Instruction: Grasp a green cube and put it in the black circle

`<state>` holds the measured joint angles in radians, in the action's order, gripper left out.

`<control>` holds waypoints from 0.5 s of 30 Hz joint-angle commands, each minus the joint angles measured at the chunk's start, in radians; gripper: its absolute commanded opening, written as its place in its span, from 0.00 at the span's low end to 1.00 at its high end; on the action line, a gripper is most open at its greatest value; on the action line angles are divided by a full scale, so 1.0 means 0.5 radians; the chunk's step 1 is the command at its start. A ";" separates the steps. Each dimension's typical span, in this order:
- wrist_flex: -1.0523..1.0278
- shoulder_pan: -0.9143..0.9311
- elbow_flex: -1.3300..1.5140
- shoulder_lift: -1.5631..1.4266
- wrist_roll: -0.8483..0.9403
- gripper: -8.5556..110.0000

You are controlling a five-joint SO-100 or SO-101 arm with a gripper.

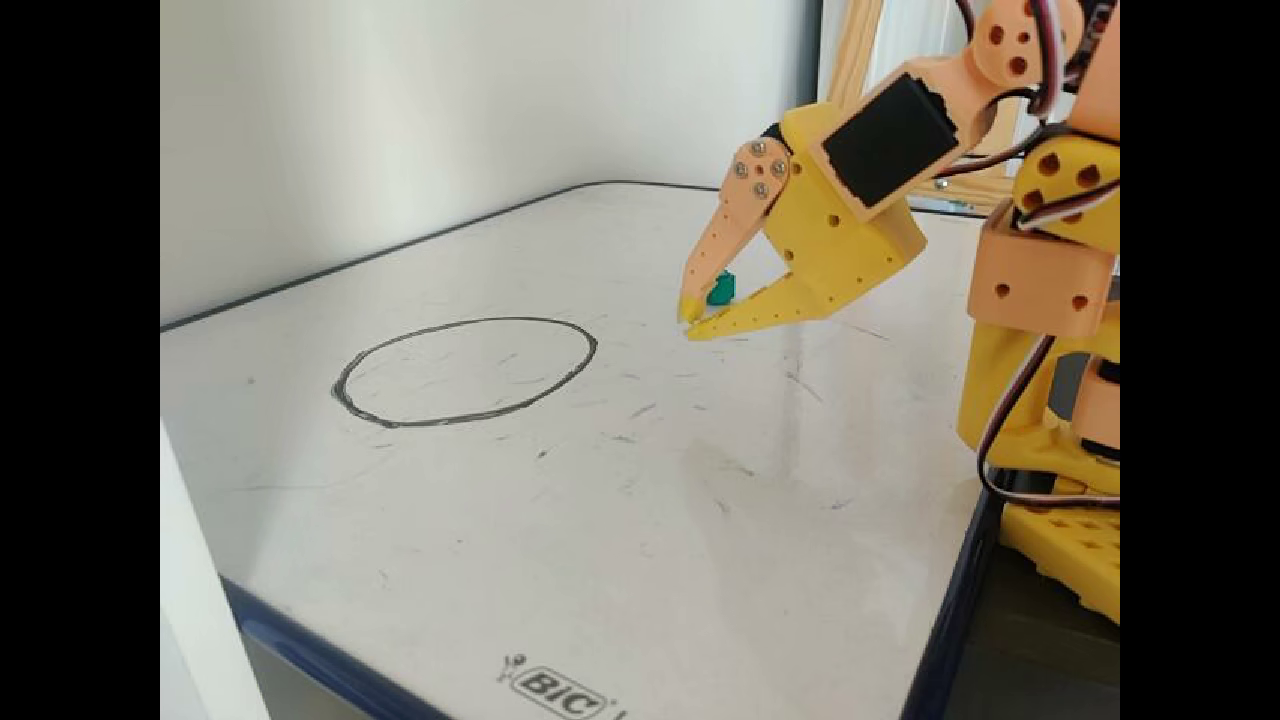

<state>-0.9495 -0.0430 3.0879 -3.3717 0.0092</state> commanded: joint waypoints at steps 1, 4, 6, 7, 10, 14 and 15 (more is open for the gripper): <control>-0.080 0.046 -0.190 0.129 0.015 0.07; -0.199 0.172 -0.571 0.469 0.046 0.07; -0.328 0.230 -0.868 0.706 0.141 0.07; -0.399 0.264 -1.034 0.819 0.190 0.07; -0.546 0.387 -1.482 1.092 0.417 0.07; -0.620 0.472 -1.847 1.359 0.641 0.09; -0.629 0.476 -1.896 1.430 0.715 0.11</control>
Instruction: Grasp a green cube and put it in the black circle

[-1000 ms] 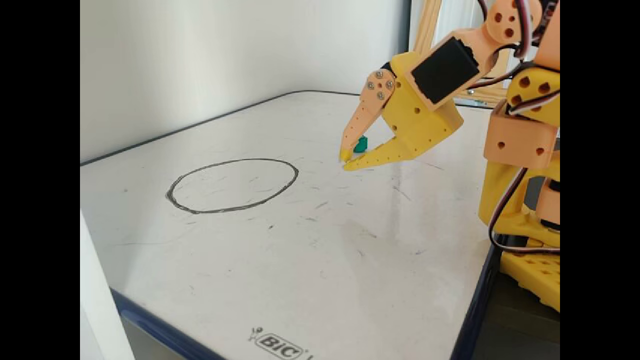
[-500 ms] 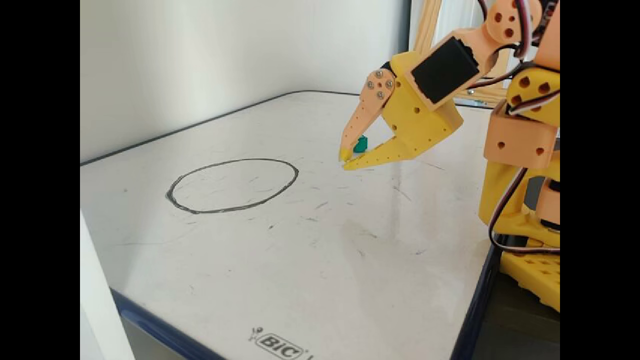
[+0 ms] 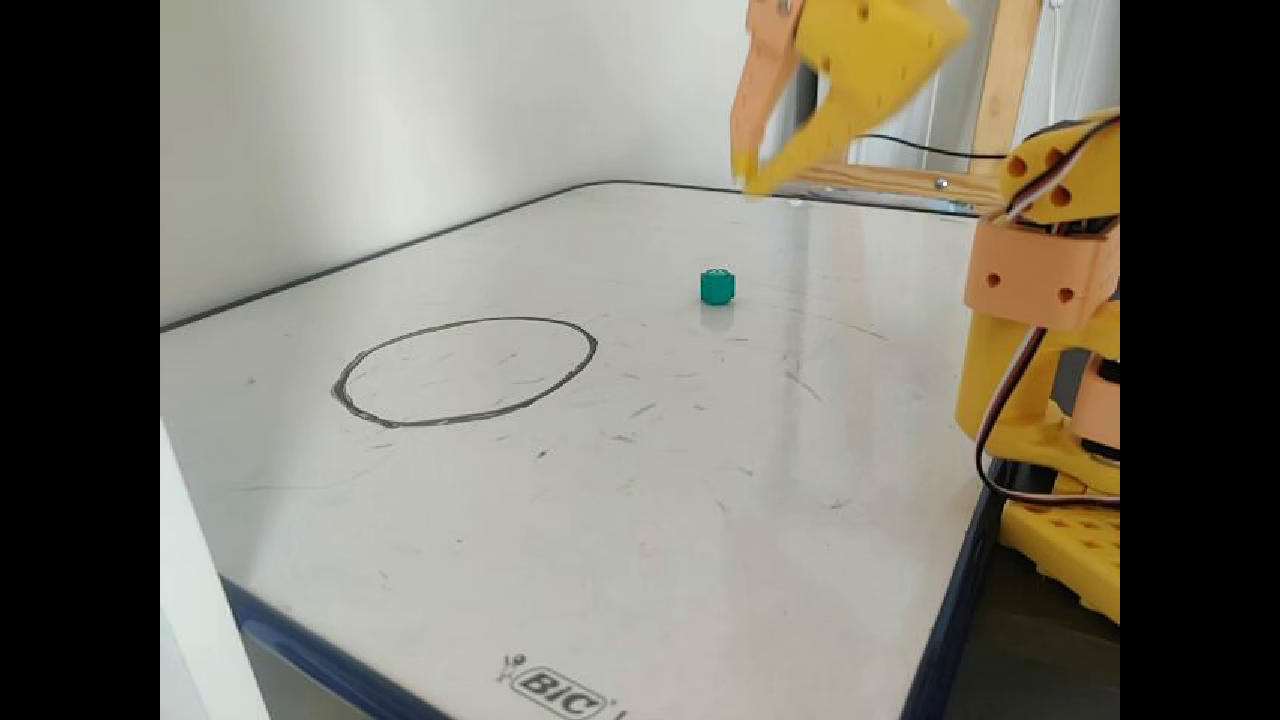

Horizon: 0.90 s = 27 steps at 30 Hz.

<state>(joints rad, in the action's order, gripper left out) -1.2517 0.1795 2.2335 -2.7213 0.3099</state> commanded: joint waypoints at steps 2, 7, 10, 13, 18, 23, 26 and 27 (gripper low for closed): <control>-0.031 0.049 -0.288 0.307 0.187 0.13; 0.028 0.074 -0.433 0.721 0.350 0.17; 0.058 0.126 -0.503 0.914 0.479 0.19; 0.064 0.224 -0.629 1.126 0.604 0.20; 0.120 0.396 -0.752 1.479 0.730 0.20; 0.117 0.436 -0.804 1.850 0.807 0.20; 0.156 0.430 -0.865 2.016 0.810 0.22; 0.166 0.430 -0.890 2.056 0.810 0.22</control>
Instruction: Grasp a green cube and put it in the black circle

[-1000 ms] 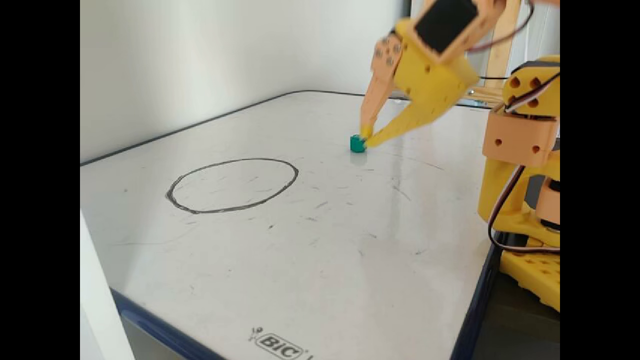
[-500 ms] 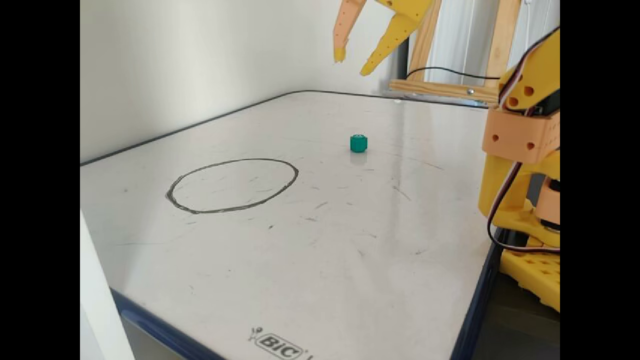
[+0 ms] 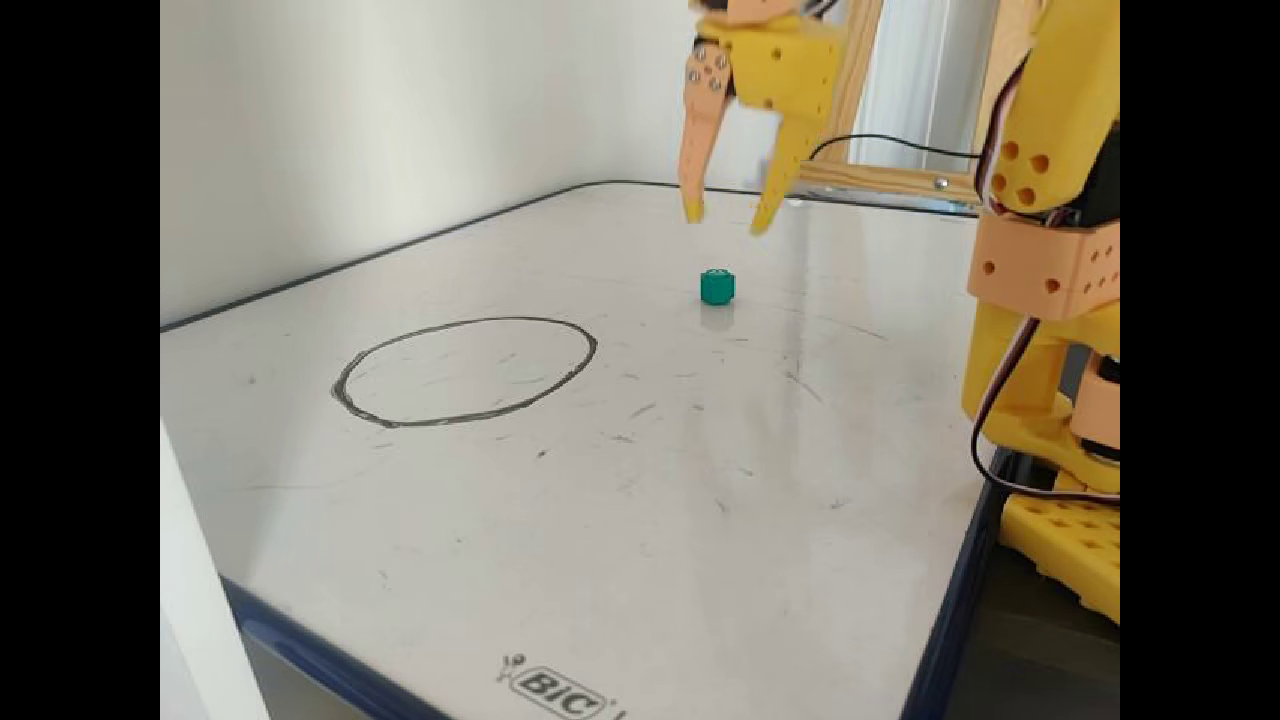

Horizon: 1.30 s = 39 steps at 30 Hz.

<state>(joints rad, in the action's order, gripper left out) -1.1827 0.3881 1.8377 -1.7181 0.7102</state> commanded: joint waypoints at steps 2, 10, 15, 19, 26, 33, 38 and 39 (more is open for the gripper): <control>0.037 0.015 -0.160 0.117 0.009 0.22; 0.015 0.052 -0.344 0.270 0.031 0.22; 0.006 0.095 -0.353 0.325 0.092 0.22; -0.009 0.104 -0.356 0.344 0.117 0.22; 0.055 0.095 -0.322 0.399 0.120 0.21; 0.135 0.095 -0.322 0.494 0.120 0.21; 0.163 0.095 -0.331 0.543 0.120 0.21; 0.169 0.095 -0.334 0.552 0.120 0.21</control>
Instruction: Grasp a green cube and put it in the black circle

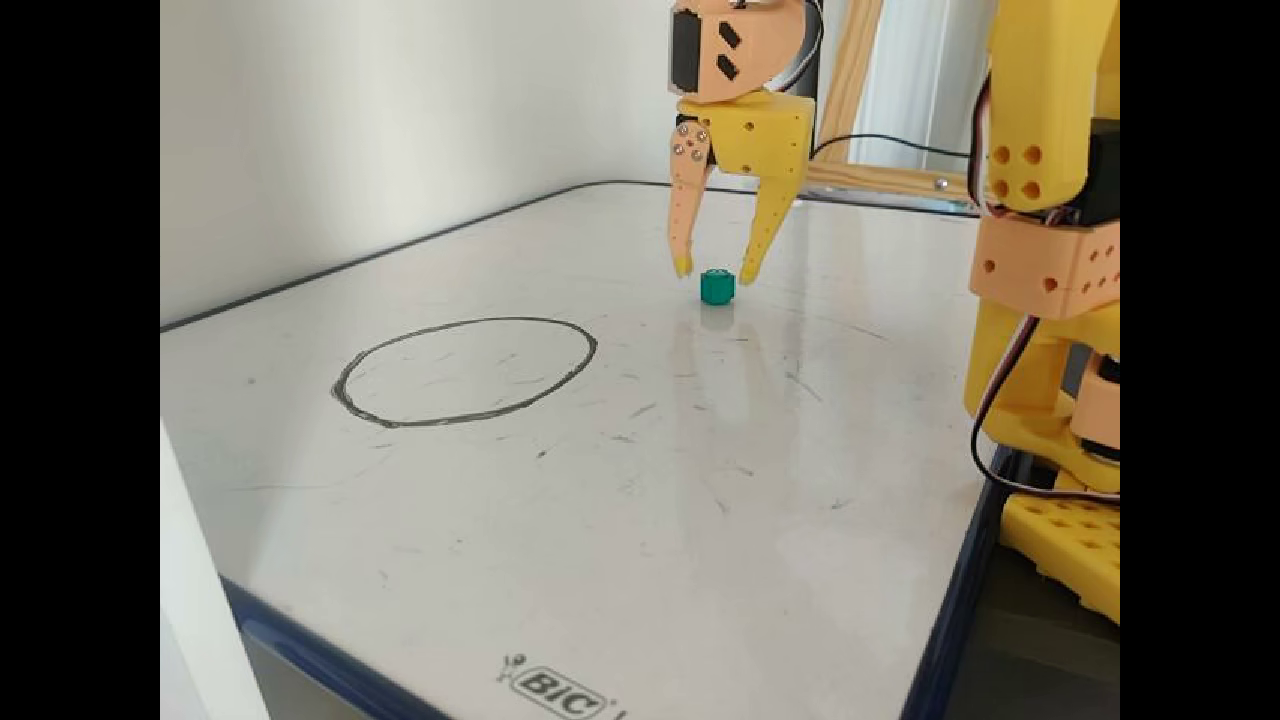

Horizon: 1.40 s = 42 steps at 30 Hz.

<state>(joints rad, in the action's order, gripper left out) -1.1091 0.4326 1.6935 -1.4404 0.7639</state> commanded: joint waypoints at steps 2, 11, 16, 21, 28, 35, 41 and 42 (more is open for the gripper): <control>0.034 0.006 -0.046 0.012 0.012 0.19; 0.058 0.006 -0.055 0.028 -0.049 0.07; -0.227 -0.009 -0.359 -0.037 -0.135 0.07; -0.546 -0.160 -0.623 -0.221 -0.239 0.07; -0.638 -0.746 -0.568 -0.408 -0.568 0.07; -0.509 -1.135 -0.644 -0.212 -0.810 0.07; -0.396 -1.224 -0.881 0.169 -0.911 0.07; -0.380 -1.224 -0.908 0.218 -0.920 0.07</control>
<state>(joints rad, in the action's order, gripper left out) -1.3162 -0.1687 1.2977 -1.3545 0.3160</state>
